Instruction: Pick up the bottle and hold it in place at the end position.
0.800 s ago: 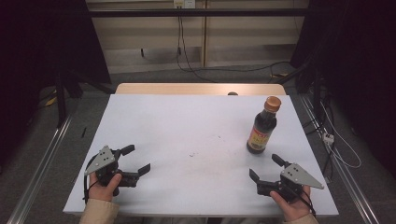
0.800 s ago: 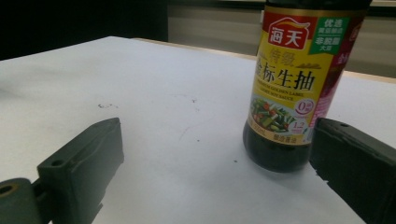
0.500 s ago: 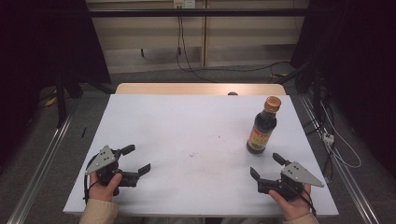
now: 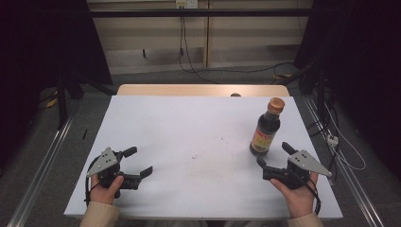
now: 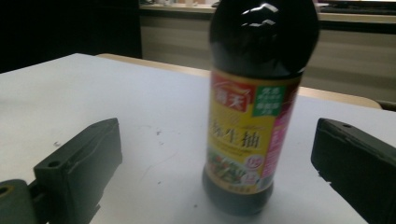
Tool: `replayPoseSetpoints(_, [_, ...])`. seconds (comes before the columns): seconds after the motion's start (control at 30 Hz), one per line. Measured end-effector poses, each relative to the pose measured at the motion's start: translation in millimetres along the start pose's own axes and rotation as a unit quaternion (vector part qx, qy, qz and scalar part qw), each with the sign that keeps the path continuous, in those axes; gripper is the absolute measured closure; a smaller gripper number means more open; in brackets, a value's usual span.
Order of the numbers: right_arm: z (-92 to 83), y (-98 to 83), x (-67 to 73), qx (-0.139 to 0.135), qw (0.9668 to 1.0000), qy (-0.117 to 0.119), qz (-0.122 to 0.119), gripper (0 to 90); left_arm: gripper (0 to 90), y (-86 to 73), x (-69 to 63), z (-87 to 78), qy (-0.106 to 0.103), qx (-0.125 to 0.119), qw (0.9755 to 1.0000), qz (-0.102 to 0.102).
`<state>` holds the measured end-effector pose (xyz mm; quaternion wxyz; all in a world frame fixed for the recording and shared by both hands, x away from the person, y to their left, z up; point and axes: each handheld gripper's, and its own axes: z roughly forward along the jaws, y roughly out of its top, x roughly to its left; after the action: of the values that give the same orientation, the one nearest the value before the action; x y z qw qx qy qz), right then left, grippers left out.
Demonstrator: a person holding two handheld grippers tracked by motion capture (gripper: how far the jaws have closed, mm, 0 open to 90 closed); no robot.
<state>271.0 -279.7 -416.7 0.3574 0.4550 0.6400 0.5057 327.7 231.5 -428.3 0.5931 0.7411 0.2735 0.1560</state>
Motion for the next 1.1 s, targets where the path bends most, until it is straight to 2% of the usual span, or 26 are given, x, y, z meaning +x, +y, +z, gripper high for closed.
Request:
replayPoseSetpoints(0.07, [3.4,4.1,-3.6,0.003,0.9999,-0.01,0.009,1.9,3.8,-0.1,0.8,-0.7,0.002,-0.002,1.0,0.0])
replayPoseSetpoints(0.33, [21.0,14.2,-18.7,0.006,0.9994,-0.032,0.009,4.5,3.8,-0.2,0.2,-1.2,-0.001,0.0,1.0,0.004])
replayPoseSetpoints(0.53, [33.9,20.3,-20.0,0.005,0.9996,-0.026,0.01,9.1,4.0,-0.5,-1.4,0.9,-0.005,0.004,1.0,0.007])
replayPoseSetpoints(0.67, [40.5,24.5,-20.3,0.013,0.9993,-0.035,0.008,14.0,4.0,-0.7,-2.0,0.7,-0.005,0.003,1.0,0.007])
replayPoseSetpoints(0.77, [43.6,25.0,-21.1,0.017,0.9991,-0.039,0.009,14.5,4.0,-1.3,-1.6,0.3,-0.005,0.005,1.0,0.007])
replayPoseSetpoints(0.9, [51.2,24.1,-24.6,0.016,0.9992,-0.027,0.023,19.1,4.0,-1.8,-2.2,0.6,-0.005,0.007,0.9999,0.006])
replayPoseSetpoints(1.1, [60.4,22.8,-28.1,0.022,0.9991,-0.024,0.029,20.9,4.1,-1.8,-4.1,2.9,-0.008,0.012,0.9998,0.011])
